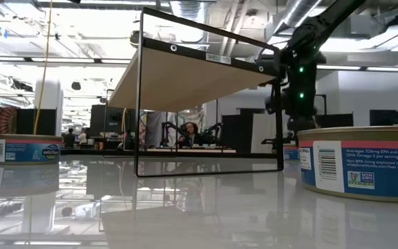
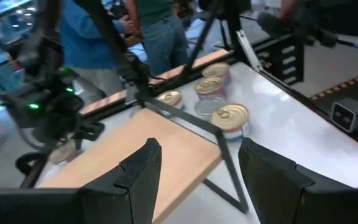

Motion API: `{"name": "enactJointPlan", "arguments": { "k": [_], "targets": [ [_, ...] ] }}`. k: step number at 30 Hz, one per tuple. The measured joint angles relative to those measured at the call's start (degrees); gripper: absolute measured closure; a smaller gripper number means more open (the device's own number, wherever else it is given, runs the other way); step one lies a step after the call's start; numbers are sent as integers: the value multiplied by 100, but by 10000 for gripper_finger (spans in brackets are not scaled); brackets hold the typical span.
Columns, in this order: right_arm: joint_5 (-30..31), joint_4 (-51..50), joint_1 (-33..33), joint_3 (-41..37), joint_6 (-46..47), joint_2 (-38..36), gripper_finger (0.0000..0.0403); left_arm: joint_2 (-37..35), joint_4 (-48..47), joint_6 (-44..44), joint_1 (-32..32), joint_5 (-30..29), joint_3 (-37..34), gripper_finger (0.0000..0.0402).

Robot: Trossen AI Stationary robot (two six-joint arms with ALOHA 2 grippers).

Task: Stack canned seafood by type on shelf
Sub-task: Put the blue tuna can on the shelf

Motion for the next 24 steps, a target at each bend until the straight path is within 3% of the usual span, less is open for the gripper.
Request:
{"name": "enactJointPlan", "arguments": {
  "k": [11,16,24],
  "targets": [
    [401,172,28,31,-70,650,284,-267,-456,-296,0,-347,0,198],
    [442,60,381,23,92,639,324,-266,-528,-333,0,-337,0,198],
    [46,-526,1189,16,903,472,343,-264,-580,-371,0,-346,0,198]
  ]
}}
